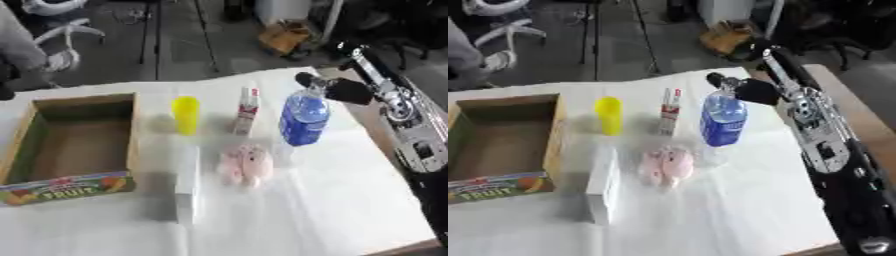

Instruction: Pick up objects on the table and place them in the box.

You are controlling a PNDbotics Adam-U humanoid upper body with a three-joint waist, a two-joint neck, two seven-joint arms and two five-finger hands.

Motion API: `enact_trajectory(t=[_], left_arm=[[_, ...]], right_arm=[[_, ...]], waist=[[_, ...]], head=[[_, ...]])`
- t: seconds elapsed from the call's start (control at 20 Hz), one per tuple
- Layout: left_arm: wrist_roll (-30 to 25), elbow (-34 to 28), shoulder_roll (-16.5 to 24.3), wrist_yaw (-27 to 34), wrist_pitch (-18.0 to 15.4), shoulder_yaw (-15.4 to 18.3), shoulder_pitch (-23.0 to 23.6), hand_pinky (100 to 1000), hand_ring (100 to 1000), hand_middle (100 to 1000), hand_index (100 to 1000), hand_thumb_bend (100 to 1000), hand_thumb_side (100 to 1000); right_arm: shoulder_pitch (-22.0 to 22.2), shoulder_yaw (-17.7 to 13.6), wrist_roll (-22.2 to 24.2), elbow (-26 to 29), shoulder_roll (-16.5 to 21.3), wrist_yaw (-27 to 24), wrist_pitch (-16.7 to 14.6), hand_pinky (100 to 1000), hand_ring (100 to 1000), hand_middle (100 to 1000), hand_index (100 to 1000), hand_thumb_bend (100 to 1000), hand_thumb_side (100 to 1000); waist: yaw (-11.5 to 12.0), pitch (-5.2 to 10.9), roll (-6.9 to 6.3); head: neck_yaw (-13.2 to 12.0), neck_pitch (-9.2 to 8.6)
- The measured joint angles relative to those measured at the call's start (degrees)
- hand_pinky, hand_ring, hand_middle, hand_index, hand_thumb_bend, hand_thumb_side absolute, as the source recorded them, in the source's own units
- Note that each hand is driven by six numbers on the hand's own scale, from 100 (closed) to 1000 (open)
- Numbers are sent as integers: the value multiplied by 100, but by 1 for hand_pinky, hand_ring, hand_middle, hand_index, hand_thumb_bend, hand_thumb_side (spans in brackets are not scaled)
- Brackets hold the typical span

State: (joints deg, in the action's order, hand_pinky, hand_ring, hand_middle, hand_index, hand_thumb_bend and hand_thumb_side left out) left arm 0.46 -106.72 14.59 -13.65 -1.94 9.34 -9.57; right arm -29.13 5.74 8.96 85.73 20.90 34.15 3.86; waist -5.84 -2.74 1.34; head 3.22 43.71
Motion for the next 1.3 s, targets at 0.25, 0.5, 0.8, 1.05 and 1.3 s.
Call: enact_trajectory(t=[0.25, 0.5, 0.8, 1.05, 1.3], left_arm=[[-9, 0, 0, 3, -5, -1, 0, 729, 826, 743, 841, 491, 1000], [-23, 0, -1, 4, -12, -1, 0, 730, 828, 743, 841, 490, 1000], [-27, 0, -2, 5, -13, -2, 0, 730, 829, 744, 842, 488, 1000], [-35, 0, -2, 6, -7, -2, 0, 730, 829, 744, 842, 488, 1000], [-36, 0, -3, 19, -7, -2, 0, 731, 830, 744, 842, 489, 1000]], right_arm=[[49, 71, 82, -122, -23, 1, -44, 741, 812, 876, 867, 707, 666], [52, 108, 129, -280, -64, 11, -80, 740, 812, 876, 867, 706, 669], [82, 171, 172, -385, -103, 16, -124, 738, 816, 880, 869, 706, 675], [118, 252, 318, -348, -144, 66, -168, 739, 816, 882, 870, 707, 676], [252, 360, 560, -270, -144, 132, -221, 740, 818, 890, 878, 712, 679]], waist=[[-1, -10, -2], [-6, -10, -5], [-8, -11, -14], [-11, -12, -11], [-6, -12, 5]], head=[[7, 0], [9, 0], [22, 0], [51, 0], [57, 0]])
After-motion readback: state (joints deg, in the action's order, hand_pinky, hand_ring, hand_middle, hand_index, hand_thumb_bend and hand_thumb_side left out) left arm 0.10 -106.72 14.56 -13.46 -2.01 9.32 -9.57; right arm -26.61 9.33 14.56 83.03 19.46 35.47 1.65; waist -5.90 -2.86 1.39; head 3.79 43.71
